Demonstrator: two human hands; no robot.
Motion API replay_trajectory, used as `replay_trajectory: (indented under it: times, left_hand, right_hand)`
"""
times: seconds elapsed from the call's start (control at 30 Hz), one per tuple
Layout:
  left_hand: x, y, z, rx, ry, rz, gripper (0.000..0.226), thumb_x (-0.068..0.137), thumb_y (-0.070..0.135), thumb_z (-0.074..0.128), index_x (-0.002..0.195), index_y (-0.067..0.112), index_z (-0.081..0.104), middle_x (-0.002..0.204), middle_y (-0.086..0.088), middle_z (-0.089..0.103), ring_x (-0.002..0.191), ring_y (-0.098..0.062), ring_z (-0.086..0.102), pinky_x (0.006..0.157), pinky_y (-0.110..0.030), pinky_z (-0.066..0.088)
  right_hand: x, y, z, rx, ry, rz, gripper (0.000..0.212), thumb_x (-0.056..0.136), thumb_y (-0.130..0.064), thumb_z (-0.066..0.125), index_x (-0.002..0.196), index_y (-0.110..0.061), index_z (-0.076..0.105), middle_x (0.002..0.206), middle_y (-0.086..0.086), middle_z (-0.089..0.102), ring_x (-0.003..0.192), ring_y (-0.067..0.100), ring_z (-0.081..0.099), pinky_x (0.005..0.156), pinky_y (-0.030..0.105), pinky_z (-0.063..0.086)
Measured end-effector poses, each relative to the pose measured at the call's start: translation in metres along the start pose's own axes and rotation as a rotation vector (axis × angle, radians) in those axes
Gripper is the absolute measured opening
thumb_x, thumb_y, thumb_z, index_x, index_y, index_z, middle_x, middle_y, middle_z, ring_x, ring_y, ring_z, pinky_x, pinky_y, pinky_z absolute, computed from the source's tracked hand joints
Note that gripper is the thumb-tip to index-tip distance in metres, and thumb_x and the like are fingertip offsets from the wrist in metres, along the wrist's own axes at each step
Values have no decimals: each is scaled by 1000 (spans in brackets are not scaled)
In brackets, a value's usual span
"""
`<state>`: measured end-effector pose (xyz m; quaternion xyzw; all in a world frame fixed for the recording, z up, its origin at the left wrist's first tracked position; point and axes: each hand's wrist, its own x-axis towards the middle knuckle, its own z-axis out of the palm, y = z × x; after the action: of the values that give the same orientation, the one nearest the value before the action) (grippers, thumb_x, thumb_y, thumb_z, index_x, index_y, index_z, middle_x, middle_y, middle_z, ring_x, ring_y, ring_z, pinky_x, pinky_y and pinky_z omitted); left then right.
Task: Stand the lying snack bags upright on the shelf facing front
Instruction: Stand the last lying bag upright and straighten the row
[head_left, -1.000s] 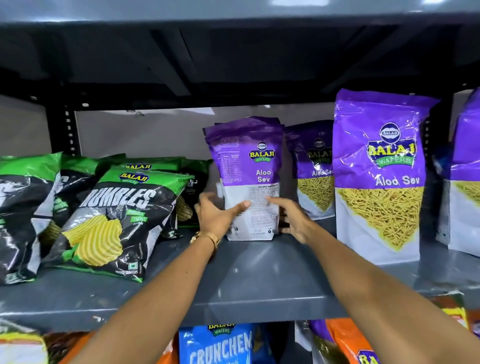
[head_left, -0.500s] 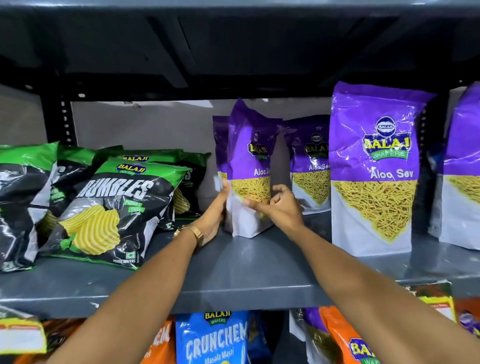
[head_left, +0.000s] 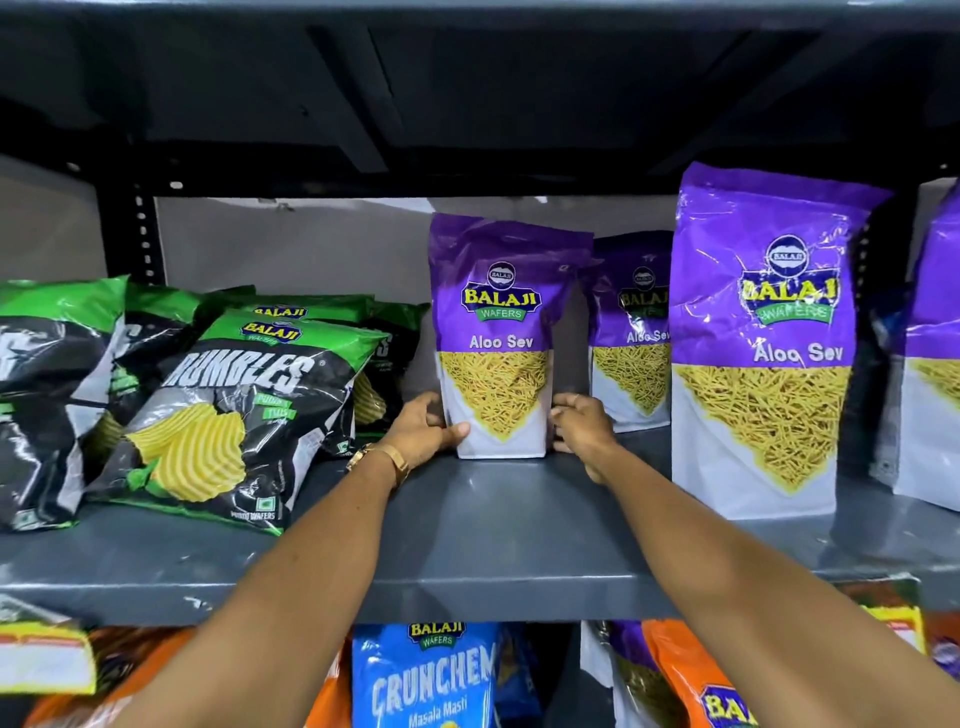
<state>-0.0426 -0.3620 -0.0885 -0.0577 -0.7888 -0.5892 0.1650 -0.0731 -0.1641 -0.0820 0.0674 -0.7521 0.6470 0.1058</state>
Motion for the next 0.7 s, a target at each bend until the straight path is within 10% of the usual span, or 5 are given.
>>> replay_trajectory:
  times: [0.27,0.43,0.57,0.7]
  left_hand:
    - [-12,14,1,135,-115,-5,46,86,12,66,125,-1,45,119,-24,64,90,-11,64,66,-7,52]
    - [-30,24,-5,292,-169,-27,62,85,11,67,133,-2,29,135,-27,54,117,-29,60,79,-17,47]
    - [-48,29,-13,364,-199,-41,68,84,16,70,134,0,26,95,-9,63,72,-3,52,55,-10,46]
    - [-71,37,-17,417,-182,-28,71,82,20,71,134,3,26,79,3,48,70,-6,47,51,-5,42]
  right_hand:
    - [-5,-3,-11,-41,88,15,8,85,2,64,89,6,69,85,18,65,73,29,65,77,42,59]
    - [-27,-11,-16,-40,103,54,16,85,5,58,71,-2,62,95,23,67,88,37,70,78,47,59]
    - [-50,-13,-24,4,25,56,18,89,1,56,73,-4,59,94,21,64,85,31,65,73,43,55]
    - [-71,-10,-31,18,12,2,23,90,-6,59,68,-13,60,90,18,66,81,29,66,77,40,56]
